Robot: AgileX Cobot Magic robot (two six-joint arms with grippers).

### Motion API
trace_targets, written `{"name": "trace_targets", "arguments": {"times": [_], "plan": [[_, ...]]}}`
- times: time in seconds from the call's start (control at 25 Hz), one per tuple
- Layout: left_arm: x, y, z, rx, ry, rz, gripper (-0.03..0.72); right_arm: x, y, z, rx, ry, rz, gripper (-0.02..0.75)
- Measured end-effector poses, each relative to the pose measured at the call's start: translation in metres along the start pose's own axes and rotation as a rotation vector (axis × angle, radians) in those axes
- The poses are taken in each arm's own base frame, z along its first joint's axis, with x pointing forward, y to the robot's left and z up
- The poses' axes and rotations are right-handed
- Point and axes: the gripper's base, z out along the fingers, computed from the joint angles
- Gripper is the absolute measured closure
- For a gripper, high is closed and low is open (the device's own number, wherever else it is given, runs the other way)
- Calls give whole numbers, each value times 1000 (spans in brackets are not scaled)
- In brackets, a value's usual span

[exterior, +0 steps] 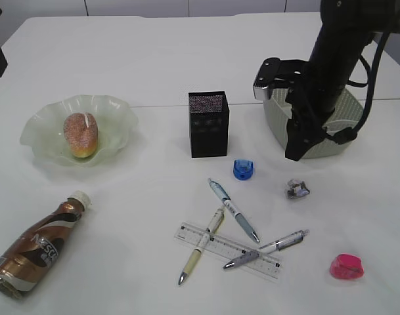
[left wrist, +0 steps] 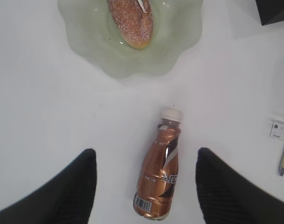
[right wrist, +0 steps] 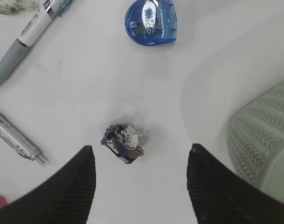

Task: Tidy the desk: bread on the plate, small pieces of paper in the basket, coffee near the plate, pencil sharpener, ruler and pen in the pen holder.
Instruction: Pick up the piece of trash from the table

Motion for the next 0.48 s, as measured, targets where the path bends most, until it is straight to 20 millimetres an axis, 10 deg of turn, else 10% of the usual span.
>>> {"name": "trace_targets", "arguments": {"times": [0.48], "plan": [[0, 0, 0, 0, 0, 0, 208, 5, 20, -5, -30, 14, -5, 250]]}}
